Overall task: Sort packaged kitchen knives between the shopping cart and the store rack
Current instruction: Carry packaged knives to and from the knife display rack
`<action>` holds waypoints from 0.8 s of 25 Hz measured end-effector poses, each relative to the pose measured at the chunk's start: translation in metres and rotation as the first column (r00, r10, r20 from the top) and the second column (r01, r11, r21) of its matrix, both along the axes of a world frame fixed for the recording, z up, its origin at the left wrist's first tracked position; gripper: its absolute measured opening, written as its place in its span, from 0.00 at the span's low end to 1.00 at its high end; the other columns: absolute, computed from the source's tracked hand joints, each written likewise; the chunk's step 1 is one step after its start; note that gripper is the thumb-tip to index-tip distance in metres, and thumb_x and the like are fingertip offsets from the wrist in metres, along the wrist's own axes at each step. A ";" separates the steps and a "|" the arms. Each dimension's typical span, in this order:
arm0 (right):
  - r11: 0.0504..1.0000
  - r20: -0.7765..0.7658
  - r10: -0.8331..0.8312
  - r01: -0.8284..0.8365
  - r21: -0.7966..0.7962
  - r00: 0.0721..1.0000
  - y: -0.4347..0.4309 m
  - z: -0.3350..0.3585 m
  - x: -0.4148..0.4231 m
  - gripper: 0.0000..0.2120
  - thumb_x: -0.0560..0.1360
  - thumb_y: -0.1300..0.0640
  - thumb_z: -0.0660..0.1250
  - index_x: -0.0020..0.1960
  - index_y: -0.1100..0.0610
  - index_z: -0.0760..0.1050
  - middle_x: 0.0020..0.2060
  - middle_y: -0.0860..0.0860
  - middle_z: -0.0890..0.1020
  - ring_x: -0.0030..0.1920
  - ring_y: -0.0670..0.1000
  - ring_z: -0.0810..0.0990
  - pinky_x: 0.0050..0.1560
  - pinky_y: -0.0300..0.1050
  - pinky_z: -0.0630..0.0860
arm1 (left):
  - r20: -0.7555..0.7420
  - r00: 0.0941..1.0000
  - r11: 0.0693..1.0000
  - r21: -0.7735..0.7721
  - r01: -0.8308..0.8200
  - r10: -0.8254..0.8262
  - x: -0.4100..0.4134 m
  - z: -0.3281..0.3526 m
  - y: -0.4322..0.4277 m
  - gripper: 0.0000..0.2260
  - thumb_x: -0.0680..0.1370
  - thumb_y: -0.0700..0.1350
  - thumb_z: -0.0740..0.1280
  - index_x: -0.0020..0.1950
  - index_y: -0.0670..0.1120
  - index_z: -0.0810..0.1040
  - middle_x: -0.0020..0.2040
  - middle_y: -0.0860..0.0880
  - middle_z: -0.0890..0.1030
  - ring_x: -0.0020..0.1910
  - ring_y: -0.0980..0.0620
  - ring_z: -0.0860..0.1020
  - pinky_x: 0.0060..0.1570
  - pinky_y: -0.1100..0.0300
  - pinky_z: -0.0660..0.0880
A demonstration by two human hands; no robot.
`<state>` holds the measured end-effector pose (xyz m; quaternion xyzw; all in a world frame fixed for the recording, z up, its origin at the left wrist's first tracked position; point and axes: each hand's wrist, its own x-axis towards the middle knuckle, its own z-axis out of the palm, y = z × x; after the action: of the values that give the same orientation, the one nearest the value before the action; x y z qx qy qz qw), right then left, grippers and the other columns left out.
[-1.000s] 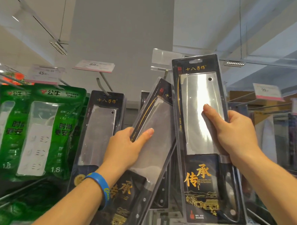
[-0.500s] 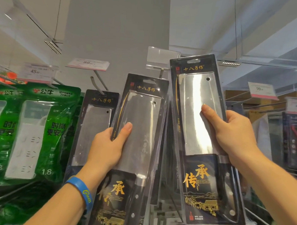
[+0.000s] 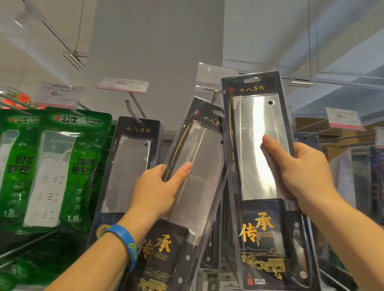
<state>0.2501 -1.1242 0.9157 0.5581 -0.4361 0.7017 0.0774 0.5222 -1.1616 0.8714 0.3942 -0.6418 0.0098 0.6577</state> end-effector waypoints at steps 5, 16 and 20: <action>1.000 0.011 0.011 -0.011 -0.012 1.000 0.002 0.001 0.000 0.40 0.62 0.20 0.65 0.42 0.59 0.79 0.35 0.52 0.84 0.36 0.54 0.81 0.33 0.48 0.72 | 0.002 1.000 0.997 0.071 0.025 -0.025 -0.005 0.005 0.000 0.34 0.67 0.75 0.59 0.40 0.43 0.75 0.35 0.46 0.76 0.35 0.49 0.74 0.35 0.54 0.70; 1.000 0.003 0.004 -0.004 -0.014 1.000 0.002 -0.009 -0.009 0.43 0.64 0.20 0.67 0.37 0.63 0.74 0.32 0.61 0.78 0.29 0.48 0.70 0.31 0.48 0.67 | -0.286 0.953 0.972 0.177 0.157 -0.102 0.002 -0.005 -0.002 0.29 0.69 0.72 0.63 0.38 0.45 0.79 0.31 0.59 0.82 0.28 0.62 0.79 0.25 0.64 0.70; 0.998 0.021 0.058 -0.058 0.021 0.998 0.003 -0.003 -0.004 0.37 0.61 0.19 0.67 0.41 0.55 0.80 0.32 0.47 0.84 0.31 0.45 0.81 0.34 0.46 0.74 | -0.161 0.986 0.986 0.147 0.076 -0.052 0.005 0.001 0.005 0.30 0.70 0.72 0.63 0.36 0.43 0.76 0.30 0.55 0.81 0.29 0.59 0.78 0.31 0.56 0.74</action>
<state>0.2458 -1.1212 0.9122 0.5639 -0.4281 0.7047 0.0464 0.5268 -1.1568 0.8728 0.4222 -0.5992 -0.0917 0.6740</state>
